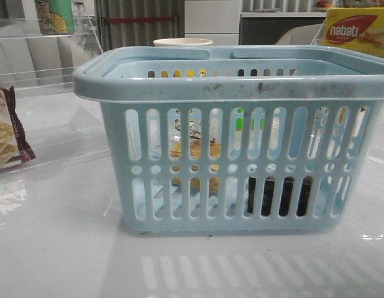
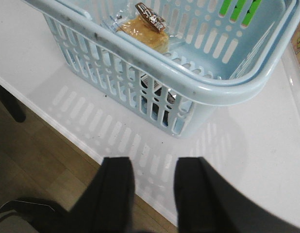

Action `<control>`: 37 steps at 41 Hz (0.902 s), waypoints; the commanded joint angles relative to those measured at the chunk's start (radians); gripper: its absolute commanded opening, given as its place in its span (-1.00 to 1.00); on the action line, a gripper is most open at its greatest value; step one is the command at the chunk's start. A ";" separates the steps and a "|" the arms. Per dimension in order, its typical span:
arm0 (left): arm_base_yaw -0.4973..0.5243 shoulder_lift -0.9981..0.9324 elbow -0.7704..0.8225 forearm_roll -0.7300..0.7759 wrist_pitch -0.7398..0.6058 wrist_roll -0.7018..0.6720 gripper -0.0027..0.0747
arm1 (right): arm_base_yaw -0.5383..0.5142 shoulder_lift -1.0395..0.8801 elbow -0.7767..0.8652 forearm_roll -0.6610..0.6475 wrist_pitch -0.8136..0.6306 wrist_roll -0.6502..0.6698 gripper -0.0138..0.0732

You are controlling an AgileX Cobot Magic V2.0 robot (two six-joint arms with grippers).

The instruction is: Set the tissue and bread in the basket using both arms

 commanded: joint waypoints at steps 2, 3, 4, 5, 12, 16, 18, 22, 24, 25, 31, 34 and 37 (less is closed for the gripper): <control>0.003 0.005 -0.029 -0.003 -0.070 -0.019 0.00 | 0.001 0.002 -0.024 -0.003 -0.068 -0.004 -0.32; 0.003 0.005 -0.029 -0.003 -0.070 -0.019 -0.04 | 0.001 0.002 -0.024 -0.003 -0.068 -0.004 -0.36; 0.003 0.005 -0.029 -0.003 -0.070 -0.019 -0.09 | 0.001 0.002 -0.024 -0.003 -0.068 -0.004 -0.40; 0.003 0.005 -0.029 -0.003 -0.070 -0.019 -0.15 | 0.001 0.002 -0.024 -0.003 -0.068 -0.004 -0.46; 0.003 0.005 -0.029 0.002 -0.076 -0.019 -0.62 | 0.001 0.002 -0.024 -0.003 -0.068 -0.004 -0.56; 0.003 0.005 -0.029 -0.002 -0.081 -0.019 -0.68 | 0.001 0.002 -0.024 -0.003 -0.068 -0.004 -0.56; 0.003 0.005 -0.029 -0.002 -0.081 -0.019 -0.68 | 0.001 0.002 -0.024 -0.003 -0.068 -0.004 -0.56; 0.003 0.005 -0.029 -0.002 -0.081 -0.019 -0.68 | 0.001 0.002 -0.024 -0.003 -0.068 -0.004 -0.56; 0.003 0.005 -0.029 -0.002 -0.081 -0.019 -0.68 | 0.001 0.002 -0.024 -0.003 -0.068 -0.004 -0.56; 0.003 0.005 -0.029 -0.002 -0.081 -0.019 -0.68 | 0.001 0.002 -0.024 -0.003 -0.068 -0.004 -0.56; 0.003 0.005 -0.029 -0.002 -0.081 -0.019 -0.68 | 0.001 0.002 -0.024 -0.003 -0.068 -0.004 -0.56; 0.003 0.005 -0.029 -0.002 -0.081 -0.019 -0.68 | 0.001 0.002 -0.024 -0.003 -0.068 -0.004 -0.56; 0.003 0.005 -0.029 -0.002 -0.081 -0.019 -0.68 | 0.001 0.002 -0.024 -0.003 -0.068 -0.004 -0.56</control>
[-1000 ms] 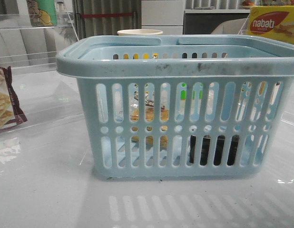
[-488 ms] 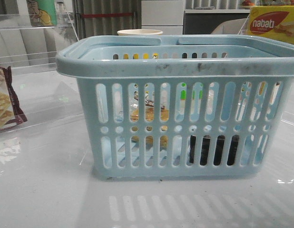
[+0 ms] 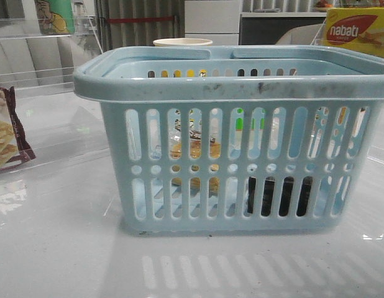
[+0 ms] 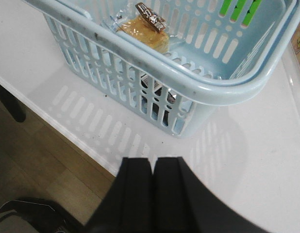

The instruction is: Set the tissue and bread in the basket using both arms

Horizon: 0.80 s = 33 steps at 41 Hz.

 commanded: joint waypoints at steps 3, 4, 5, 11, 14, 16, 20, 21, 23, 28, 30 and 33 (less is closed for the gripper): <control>0.016 -0.036 -0.024 0.009 -0.085 -0.007 -0.68 | 0.001 0.002 -0.024 -0.003 -0.068 -0.004 -0.56; 0.026 -0.051 -0.024 0.009 -0.083 -0.007 -0.68 | 0.001 0.002 -0.024 -0.003 -0.068 -0.004 -0.56; 0.045 -0.065 -0.022 0.009 -0.091 -0.007 -0.68 | 0.001 0.002 -0.024 -0.003 -0.069 -0.004 -0.56; 0.173 -0.148 0.042 -0.016 -0.246 -0.007 -0.68 | 0.001 0.002 -0.024 -0.003 -0.069 -0.004 -0.56; 0.257 -0.199 0.105 -0.016 -0.355 -0.007 -0.68 | 0.001 0.002 -0.024 -0.003 -0.069 -0.004 -0.56; 0.315 -0.234 0.164 -0.016 -0.433 -0.007 -0.68 | 0.001 0.002 -0.024 -0.003 -0.069 -0.004 -0.56; 0.433 -0.306 0.274 -0.016 -0.537 -0.007 -0.68 | 0.001 0.002 -0.024 -0.003 -0.069 -0.004 -0.56; 0.453 -0.327 0.305 -0.018 -0.554 -0.007 -0.68 | 0.001 0.002 -0.024 -0.003 -0.069 -0.004 -0.56; 0.497 -0.357 0.350 -0.018 -0.590 -0.007 -0.68 | 0.001 0.002 -0.024 -0.003 -0.069 -0.004 -0.56; 0.586 -0.432 0.465 -0.023 -0.652 -0.007 -0.68 | 0.001 0.002 -0.024 -0.003 -0.069 -0.004 -0.56; 0.622 -0.450 0.503 -0.032 -0.676 -0.007 -0.68 | 0.001 0.002 -0.024 -0.003 -0.069 -0.004 -0.56; 0.658 -0.472 0.550 -0.054 -0.708 -0.007 -0.68 | 0.001 0.002 -0.024 -0.003 -0.069 -0.004 -0.56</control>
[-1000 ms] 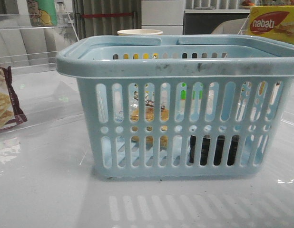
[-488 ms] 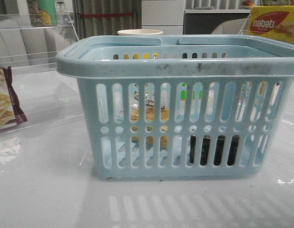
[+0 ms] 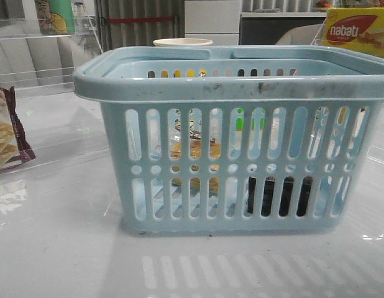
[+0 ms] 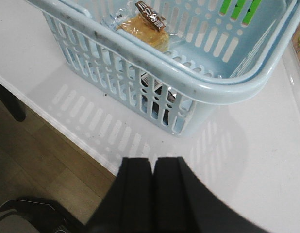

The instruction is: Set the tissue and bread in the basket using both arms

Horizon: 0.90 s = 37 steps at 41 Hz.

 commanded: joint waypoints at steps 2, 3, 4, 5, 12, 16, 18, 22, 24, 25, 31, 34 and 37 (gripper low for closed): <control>0.055 -0.025 0.043 -0.047 -0.157 -0.005 -0.68 | 0.001 0.002 -0.026 -0.003 -0.069 -0.004 -0.56; 0.064 -0.026 0.059 -0.060 -0.173 -0.005 -0.68 | 0.001 0.002 -0.026 -0.003 -0.069 -0.004 -0.56; 0.076 -0.026 0.069 -0.070 -0.185 -0.005 -0.68 | 0.001 0.002 -0.026 -0.003 -0.069 -0.004 -0.56; 0.082 -0.026 0.082 -0.084 -0.198 -0.005 -0.68 | 0.001 0.002 -0.026 -0.003 -0.069 -0.004 -0.56; 0.086 -0.026 0.091 -0.092 -0.185 -0.005 -0.68 | 0.001 0.002 -0.026 -0.003 -0.071 -0.004 -0.56; 0.085 -0.026 0.091 -0.090 -0.200 -0.005 -0.68 | 0.001 0.002 -0.026 -0.003 -0.071 -0.004 -0.56; 0.085 -0.026 0.091 -0.086 -0.211 -0.005 -0.68 | 0.001 0.002 -0.026 -0.003 -0.071 -0.004 -0.56; 0.071 -0.024 0.091 -0.071 -0.217 -0.005 -0.68 | 0.001 0.002 -0.026 -0.003 -0.071 -0.004 -0.56; 0.070 -0.024 0.091 -0.071 -0.220 -0.005 -0.68 | 0.001 0.002 -0.026 -0.003 -0.071 -0.004 -0.56; 0.070 -0.024 0.091 -0.071 -0.222 -0.005 -0.68 | 0.001 0.002 -0.026 -0.003 -0.071 -0.004 -0.56; 0.070 -0.024 0.091 -0.071 -0.228 -0.005 -0.68 | 0.001 0.002 -0.026 -0.003 -0.071 -0.004 -0.56; 0.070 -0.024 0.091 -0.071 -0.236 -0.005 -0.68 | 0.001 0.002 -0.026 -0.003 -0.071 -0.004 -0.56; 0.070 -0.024 0.091 -0.071 -0.242 -0.005 -0.68 | 0.001 0.002 -0.026 -0.003 -0.071 -0.004 -0.56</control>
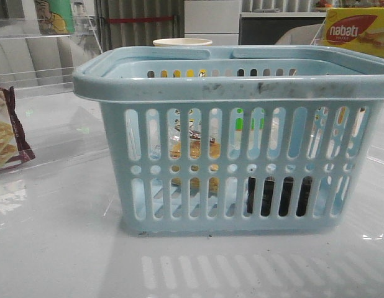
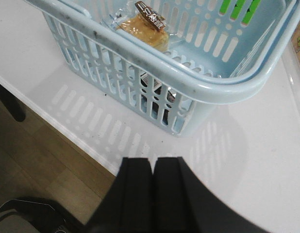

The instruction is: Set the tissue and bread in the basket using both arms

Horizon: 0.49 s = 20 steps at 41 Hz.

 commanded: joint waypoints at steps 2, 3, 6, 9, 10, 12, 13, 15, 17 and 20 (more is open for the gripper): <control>-0.007 -0.017 -0.001 0.003 -0.109 -0.005 -0.68 | 0.001 0.002 -0.026 -0.003 -0.071 -0.004 -0.56; -0.007 -0.017 -0.001 0.019 -0.111 -0.011 -0.68 | 0.001 0.002 -0.026 -0.003 -0.071 -0.004 -0.56; -0.007 -0.017 -0.001 0.067 -0.111 -0.050 -0.68 | 0.001 0.002 -0.026 -0.003 -0.071 -0.004 -0.56; -0.007 -0.017 -0.001 0.106 -0.111 -0.090 -0.68 | 0.001 0.002 -0.026 -0.003 -0.071 -0.004 -0.56; -0.007 -0.017 -0.001 0.106 -0.111 -0.090 -0.68 | 0.001 0.002 -0.026 -0.003 -0.071 -0.004 -0.56; -0.007 -0.017 -0.001 0.106 -0.111 -0.090 -0.68 | 0.001 0.002 -0.026 -0.003 -0.071 -0.004 -0.56; -0.007 -0.017 -0.001 0.106 -0.111 -0.088 -0.68 | 0.001 0.002 -0.026 -0.003 -0.071 -0.004 -0.56; -0.007 -0.017 -0.001 0.106 -0.111 -0.083 -0.68 | 0.001 0.002 -0.026 -0.003 -0.071 -0.004 -0.56; -0.011 -0.017 -0.001 0.106 -0.111 -0.081 -0.68 | 0.001 0.002 -0.026 -0.003 -0.071 -0.004 -0.56; -0.021 -0.017 -0.001 0.106 -0.111 -0.081 -0.68 | 0.001 0.002 -0.026 -0.003 -0.071 -0.004 -0.56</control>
